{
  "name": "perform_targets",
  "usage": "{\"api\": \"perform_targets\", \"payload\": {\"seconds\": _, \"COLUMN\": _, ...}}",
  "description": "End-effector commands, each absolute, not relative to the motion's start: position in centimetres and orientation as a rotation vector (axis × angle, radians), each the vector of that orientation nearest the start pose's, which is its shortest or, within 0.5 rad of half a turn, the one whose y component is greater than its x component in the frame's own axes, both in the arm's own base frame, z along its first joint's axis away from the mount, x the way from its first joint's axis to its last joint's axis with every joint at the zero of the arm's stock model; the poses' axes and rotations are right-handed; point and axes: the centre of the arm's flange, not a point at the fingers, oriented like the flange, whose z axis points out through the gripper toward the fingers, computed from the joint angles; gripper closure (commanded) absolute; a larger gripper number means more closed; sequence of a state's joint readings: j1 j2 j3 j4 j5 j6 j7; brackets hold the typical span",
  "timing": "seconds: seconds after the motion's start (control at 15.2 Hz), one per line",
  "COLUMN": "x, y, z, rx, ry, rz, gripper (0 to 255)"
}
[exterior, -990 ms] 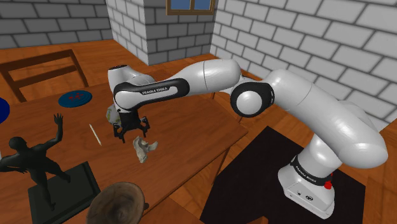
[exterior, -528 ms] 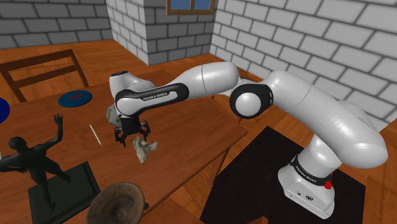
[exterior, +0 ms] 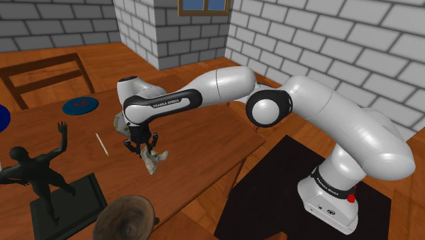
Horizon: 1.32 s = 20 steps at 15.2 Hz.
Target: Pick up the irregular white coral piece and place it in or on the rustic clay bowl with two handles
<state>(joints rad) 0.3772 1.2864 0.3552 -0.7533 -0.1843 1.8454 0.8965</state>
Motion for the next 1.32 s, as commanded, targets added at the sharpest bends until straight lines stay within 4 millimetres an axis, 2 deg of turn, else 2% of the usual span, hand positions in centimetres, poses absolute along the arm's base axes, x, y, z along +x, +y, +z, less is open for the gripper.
{"api": "perform_targets", "payload": {"seconds": 0.0, "x": 66.4, "y": 40.5, "z": 14.2, "rx": -3.056, "ry": 0.494, "rz": 0.36, "gripper": 255}}
{"api": "perform_targets", "payload": {"seconds": 0.33, "x": 66.4, "y": 40.6, "z": 14.2, "rx": -3.056, "ry": 0.494, "rz": 0.36, "gripper": 255}}
{"api": "perform_targets", "payload": {"seconds": 1.25, "x": 66.4, "y": 40.6, "z": 21.6, "rx": -3.056, "ry": 0.494, "rz": 0.36, "gripper": 255}}
